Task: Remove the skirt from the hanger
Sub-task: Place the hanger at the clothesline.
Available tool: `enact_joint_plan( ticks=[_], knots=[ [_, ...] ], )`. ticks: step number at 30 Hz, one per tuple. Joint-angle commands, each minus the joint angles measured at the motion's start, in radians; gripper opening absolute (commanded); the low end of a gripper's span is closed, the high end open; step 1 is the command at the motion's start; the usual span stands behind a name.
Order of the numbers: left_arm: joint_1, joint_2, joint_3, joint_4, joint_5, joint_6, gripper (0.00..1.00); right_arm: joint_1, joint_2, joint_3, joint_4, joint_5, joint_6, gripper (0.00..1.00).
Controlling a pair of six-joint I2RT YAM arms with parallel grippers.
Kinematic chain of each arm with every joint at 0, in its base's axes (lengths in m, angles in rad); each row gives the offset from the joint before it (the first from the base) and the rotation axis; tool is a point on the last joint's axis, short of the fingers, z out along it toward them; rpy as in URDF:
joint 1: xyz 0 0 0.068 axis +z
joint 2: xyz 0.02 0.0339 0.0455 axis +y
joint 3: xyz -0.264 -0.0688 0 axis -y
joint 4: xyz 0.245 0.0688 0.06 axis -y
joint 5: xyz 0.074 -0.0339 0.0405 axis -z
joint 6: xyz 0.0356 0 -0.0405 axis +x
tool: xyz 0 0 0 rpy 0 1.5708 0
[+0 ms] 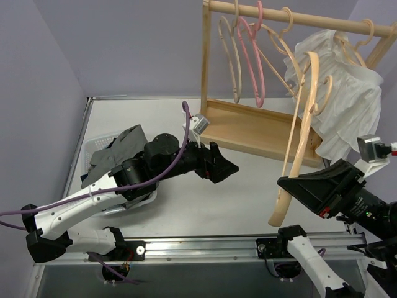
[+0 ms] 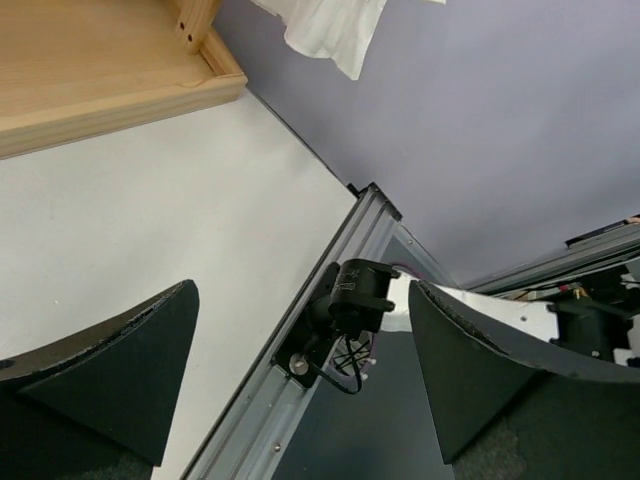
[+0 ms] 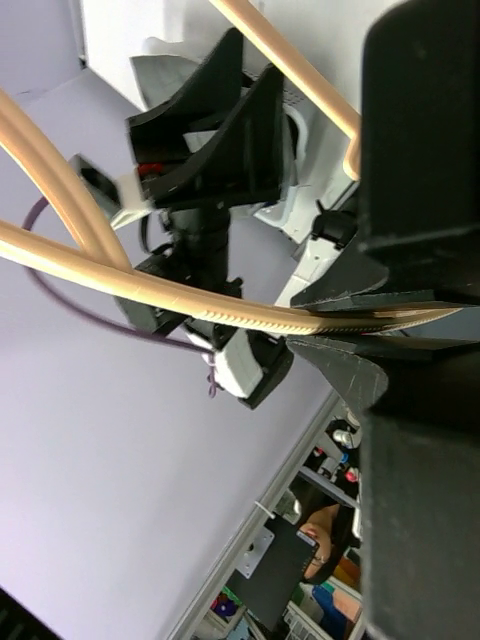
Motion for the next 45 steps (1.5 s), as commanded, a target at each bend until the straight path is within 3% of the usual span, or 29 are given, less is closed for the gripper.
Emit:
enact_joint_plan(
  ticks=[1, 6, 9, 16, 22, 29, 35, 36, 37, 40, 45],
  knots=[
    [-0.008, -0.007, 0.01, 0.01, -0.036, 0.066, 0.94, 0.09, 0.107, 0.092, -0.037, 0.156, -0.093, 0.0],
    [-0.009, -0.018, 0.007, 0.021, -0.036, 0.086, 0.94, 0.312, 0.168, 0.102, 0.015, 0.408, -0.118, 0.0],
    [-0.009, -0.035, 0.006, 0.007, -0.059, 0.106, 0.94, 0.412, 0.176, 0.075, 0.081, 0.468, -0.112, 0.0],
    [-0.008, -0.053, 0.013, -0.008, -0.084, 0.141, 0.94, 0.533, 0.202, 0.136, 0.029, 0.632, -0.161, 0.0],
    [-0.008, -0.032, 0.009, 0.007, -0.061, 0.134, 0.94, 0.67, 0.194, 0.161, -0.048, 0.868, -0.164, 0.0],
    [-0.008, -0.01, 0.018, 0.009, -0.056, 0.124, 0.94, 0.95, 0.206, 0.156, -0.098, 1.259, -0.17, 0.0],
    [-0.008, -0.022, 0.021, 0.004, -0.056, 0.127, 0.94, 1.327, 0.188, 0.121, -0.057, 1.695, -0.182, 0.0],
    [-0.008, -0.022, 0.023, 0.0, -0.059, 0.131, 0.94, 1.434, 0.182, 0.112, -0.049, 1.748, -0.184, 0.0],
    [-0.008, -0.024, 0.024, -0.002, -0.061, 0.132, 0.94, 1.484, 0.182, 0.104, -0.048, 1.864, -0.178, 0.0],
    [-0.008, -0.027, 0.029, -0.013, -0.065, 0.134, 0.94, 1.639, 0.211, 0.101, -0.091, 2.025, -0.159, 0.0],
    [-0.008, -0.032, 0.032, -0.028, -0.071, 0.138, 0.94, 1.673, 0.324, 0.154, -0.126, 2.195, -0.22, 0.0]
  ],
)
